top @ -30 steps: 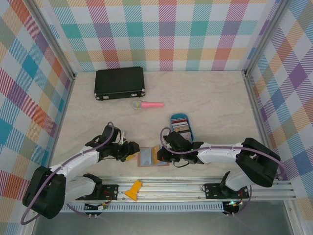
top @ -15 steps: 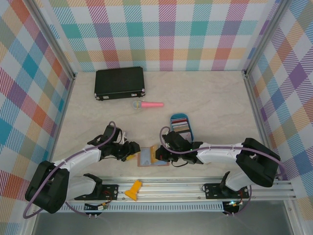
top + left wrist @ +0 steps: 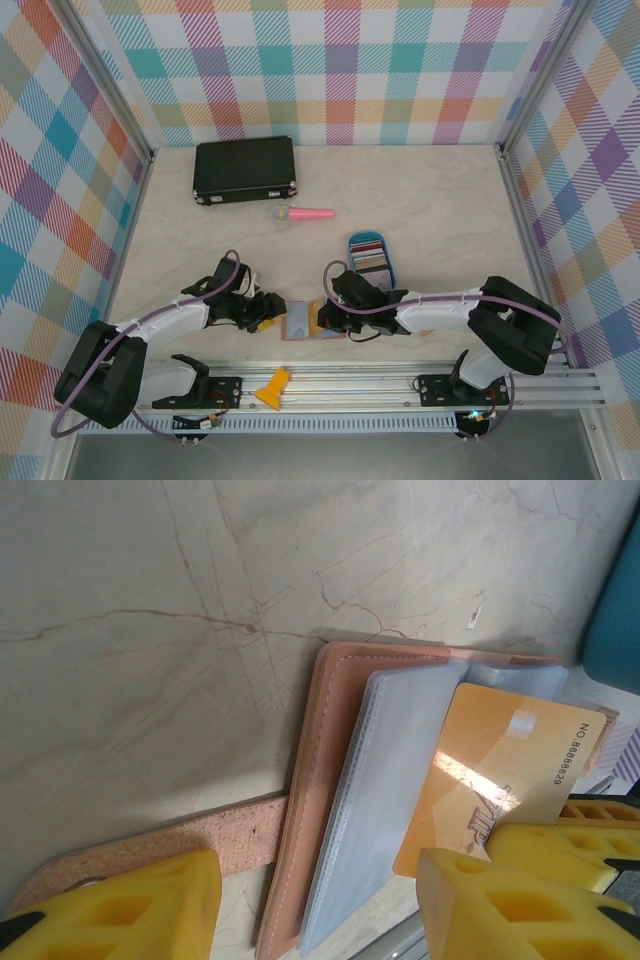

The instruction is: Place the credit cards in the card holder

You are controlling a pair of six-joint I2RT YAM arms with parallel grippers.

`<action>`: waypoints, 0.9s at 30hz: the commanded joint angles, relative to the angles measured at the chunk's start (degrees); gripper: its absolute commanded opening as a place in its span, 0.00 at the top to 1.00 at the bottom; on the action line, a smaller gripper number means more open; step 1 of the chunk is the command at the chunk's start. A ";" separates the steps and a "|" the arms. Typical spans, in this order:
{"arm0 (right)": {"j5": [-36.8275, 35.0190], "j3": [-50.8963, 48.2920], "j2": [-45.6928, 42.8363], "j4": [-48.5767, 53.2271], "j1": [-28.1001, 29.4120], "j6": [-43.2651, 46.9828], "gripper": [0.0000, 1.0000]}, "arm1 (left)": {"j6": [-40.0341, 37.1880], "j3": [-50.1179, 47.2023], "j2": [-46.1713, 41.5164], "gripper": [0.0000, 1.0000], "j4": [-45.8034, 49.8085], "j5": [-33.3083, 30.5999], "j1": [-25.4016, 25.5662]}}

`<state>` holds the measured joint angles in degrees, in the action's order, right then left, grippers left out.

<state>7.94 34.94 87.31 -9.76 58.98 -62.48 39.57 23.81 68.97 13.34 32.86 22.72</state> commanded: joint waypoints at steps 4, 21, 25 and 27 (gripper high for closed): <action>-0.47 0.58 1.72 0.54 0.52 -1.67 1.00 | -0.88 -0.83 1.52 0.46 2.07 -1.66 -0.48; -1.70 7.89 6.93 20.99 0.48 -2.06 1.00 | -1.03 0.18 2.26 0.46 5.46 -2.66 -0.48; -1.53 7.21 7.48 19.42 1.17 -0.23 1.00 | -1.00 0.35 2.45 0.46 6.13 -3.10 -0.53; -1.68 6.71 7.35 18.55 1.47 -0.57 1.00 | -1.04 0.41 2.72 0.46 6.17 -3.08 -0.49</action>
<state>7.05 43.66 91.66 3.84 59.13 -64.05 39.33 24.71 70.15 14.61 32.49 22.72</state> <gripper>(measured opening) 0.066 0.539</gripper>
